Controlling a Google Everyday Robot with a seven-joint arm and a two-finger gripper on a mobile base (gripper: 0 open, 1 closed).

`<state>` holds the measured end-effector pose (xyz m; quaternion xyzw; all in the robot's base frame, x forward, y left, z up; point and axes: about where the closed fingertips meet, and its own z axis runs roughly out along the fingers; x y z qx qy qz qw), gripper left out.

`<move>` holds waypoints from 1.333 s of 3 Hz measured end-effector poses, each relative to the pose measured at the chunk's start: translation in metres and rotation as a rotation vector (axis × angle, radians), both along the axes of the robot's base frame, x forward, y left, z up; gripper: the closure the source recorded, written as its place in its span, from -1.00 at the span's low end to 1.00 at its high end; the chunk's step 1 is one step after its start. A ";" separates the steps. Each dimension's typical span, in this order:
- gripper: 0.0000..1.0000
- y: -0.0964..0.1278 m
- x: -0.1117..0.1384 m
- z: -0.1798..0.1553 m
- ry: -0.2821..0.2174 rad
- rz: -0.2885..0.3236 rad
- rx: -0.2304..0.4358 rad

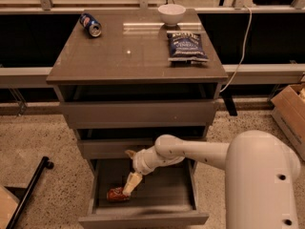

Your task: Pick coke can from bottom drawer and place on counter

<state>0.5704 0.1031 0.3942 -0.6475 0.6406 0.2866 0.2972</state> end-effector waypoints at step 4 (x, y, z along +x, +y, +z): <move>-1.00 0.042 -0.007 -0.102 0.098 0.039 0.046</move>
Offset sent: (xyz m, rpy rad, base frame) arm 0.0010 0.0064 -0.0322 0.0170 0.0318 0.0124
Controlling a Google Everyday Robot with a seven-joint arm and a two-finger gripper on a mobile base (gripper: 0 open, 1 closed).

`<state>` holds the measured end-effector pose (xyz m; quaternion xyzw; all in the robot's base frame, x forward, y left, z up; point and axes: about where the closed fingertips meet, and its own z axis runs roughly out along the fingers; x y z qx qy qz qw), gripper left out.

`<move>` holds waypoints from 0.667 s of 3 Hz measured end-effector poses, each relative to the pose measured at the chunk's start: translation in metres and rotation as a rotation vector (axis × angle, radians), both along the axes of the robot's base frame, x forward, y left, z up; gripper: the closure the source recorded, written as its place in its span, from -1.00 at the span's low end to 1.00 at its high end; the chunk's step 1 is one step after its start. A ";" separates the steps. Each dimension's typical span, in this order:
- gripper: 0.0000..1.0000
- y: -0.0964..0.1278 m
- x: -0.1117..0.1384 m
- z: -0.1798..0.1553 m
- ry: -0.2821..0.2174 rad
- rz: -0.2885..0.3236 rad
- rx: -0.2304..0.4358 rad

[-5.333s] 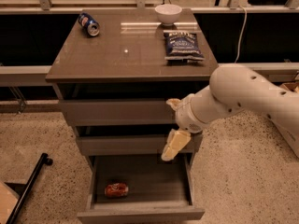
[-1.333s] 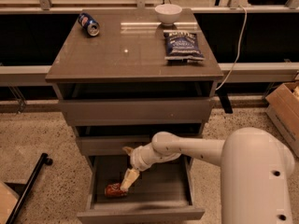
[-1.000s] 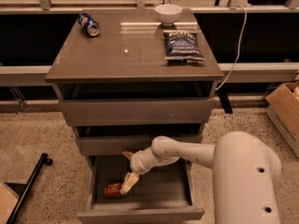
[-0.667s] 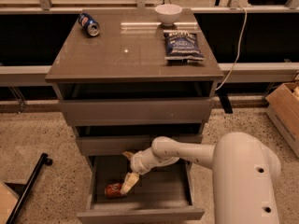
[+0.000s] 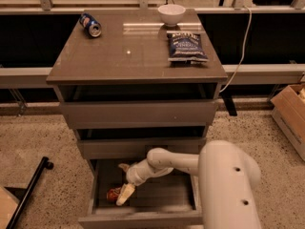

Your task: Pick coke can from bottom drawer and place on counter

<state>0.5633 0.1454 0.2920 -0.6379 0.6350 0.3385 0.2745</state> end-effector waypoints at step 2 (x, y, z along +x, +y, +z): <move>-1.00 0.029 0.006 -0.083 0.099 -0.008 0.036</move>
Offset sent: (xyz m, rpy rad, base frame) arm 0.0198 0.0351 -0.1396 0.0642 0.1578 -0.0506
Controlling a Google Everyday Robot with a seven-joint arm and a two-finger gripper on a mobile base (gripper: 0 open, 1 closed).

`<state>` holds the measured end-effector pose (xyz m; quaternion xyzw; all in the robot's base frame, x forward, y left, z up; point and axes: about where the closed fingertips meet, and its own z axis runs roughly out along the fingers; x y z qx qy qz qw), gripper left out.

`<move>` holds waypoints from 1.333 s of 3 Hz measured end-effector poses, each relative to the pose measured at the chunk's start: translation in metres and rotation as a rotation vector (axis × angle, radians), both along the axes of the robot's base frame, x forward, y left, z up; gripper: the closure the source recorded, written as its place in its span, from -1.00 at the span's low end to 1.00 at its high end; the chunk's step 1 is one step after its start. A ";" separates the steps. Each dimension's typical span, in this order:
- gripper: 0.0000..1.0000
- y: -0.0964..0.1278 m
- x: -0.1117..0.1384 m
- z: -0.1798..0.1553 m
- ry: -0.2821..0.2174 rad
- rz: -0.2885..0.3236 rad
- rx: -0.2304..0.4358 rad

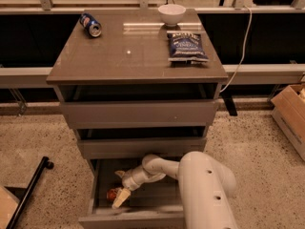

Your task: Pick coke can from bottom drawer and place on counter

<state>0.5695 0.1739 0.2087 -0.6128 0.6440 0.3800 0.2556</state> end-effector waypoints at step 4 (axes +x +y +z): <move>-0.18 0.008 0.028 -0.082 0.082 -0.101 -0.010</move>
Offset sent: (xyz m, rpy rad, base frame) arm 0.0440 0.0107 -0.1069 0.0045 0.0872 -0.1197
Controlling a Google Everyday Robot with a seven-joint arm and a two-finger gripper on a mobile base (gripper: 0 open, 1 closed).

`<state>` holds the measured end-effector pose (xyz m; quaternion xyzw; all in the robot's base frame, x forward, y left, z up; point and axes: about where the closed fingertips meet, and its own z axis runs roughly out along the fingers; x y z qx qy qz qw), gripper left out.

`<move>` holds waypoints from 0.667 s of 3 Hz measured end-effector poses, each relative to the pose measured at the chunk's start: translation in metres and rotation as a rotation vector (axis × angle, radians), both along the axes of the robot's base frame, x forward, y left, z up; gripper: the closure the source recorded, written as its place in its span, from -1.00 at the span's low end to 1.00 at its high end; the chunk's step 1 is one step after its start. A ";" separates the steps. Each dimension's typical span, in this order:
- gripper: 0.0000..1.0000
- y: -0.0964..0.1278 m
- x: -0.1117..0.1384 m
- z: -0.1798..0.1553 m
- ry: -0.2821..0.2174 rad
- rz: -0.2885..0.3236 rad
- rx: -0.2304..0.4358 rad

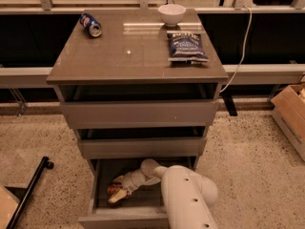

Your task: Pick coke can from bottom drawer and place on counter

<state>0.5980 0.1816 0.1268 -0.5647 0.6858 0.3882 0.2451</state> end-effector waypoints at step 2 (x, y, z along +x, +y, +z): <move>0.76 0.000 0.000 0.007 0.000 0.000 0.000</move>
Offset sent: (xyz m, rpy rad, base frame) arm -0.0392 -0.0183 0.1036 -0.0397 -0.0992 -0.0069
